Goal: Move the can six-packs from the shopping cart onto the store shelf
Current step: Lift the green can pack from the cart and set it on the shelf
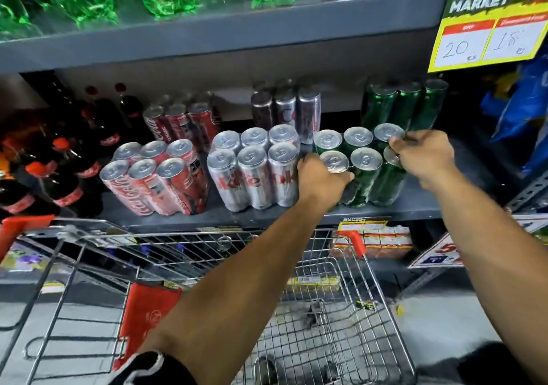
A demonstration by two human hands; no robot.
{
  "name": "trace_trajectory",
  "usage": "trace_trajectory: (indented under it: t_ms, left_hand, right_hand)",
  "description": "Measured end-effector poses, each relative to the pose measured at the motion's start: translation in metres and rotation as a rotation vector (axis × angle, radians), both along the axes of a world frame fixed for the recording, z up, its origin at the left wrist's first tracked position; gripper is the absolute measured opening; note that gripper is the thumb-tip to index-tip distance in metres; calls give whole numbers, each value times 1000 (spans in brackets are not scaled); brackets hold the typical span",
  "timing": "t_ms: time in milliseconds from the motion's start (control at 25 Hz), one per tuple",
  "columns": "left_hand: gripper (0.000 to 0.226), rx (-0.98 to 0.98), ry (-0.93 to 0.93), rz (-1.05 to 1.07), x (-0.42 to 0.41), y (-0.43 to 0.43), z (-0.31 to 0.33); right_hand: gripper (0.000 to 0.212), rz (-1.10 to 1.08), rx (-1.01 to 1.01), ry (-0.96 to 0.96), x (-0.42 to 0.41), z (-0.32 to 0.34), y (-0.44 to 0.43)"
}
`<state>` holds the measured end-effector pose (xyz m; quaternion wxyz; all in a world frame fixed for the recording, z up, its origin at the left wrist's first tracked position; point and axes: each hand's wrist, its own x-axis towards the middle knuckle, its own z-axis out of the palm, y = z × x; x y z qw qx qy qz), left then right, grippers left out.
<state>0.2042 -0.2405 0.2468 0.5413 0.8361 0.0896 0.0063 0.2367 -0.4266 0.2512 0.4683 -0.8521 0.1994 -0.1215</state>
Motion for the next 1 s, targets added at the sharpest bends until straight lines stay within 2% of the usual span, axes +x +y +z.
trace_trajectory:
  t_ms: [240,360,440,520,560,680,760,800,880,960,1000]
  left_hand:
    - [52,-13,-33,34,3,-8,-10]
    - [65,-42,-41,-19,-24,4,-22]
    - [64,-68,-21,-28,-57,29,-39]
    - [49,14,-50,52,-86,67,-57]
    - [43,77,-89,129,-95,89,-62]
    - [41,170,-201,361,-88,152,-59]
    - [47,96,-245,405,-76,177,-44]
    - [47,91,-296,403,-73,182,-36]
    - [40,221,-431,351,-72,177,-25]
    - [39,320,-517,165,-77,149,-20]
    - [41,286,-501,52,-79,129,-21]
  right_hand:
    - [39,28,-130,3,4,-6,-2]
    - [47,-5,-291,-3,-3,-4,5]
    - [48,-9,-427,-259,-16,-2,20]
    - [40,157,-472,-555,-29,-3,46]
    - [36,265,-470,-630,-34,-3,61]
    - [31,498,-444,-690,-44,-7,106]
    - [31,561,-443,-679,-49,-9,132]
    - [32,565,-458,-675,-51,-11,142]
    - [33,499,-518,-678,-52,-12,149]
    - [32,343,-580,-669,-50,-11,136]
    - [31,249,-606,-653,-49,-10,123]
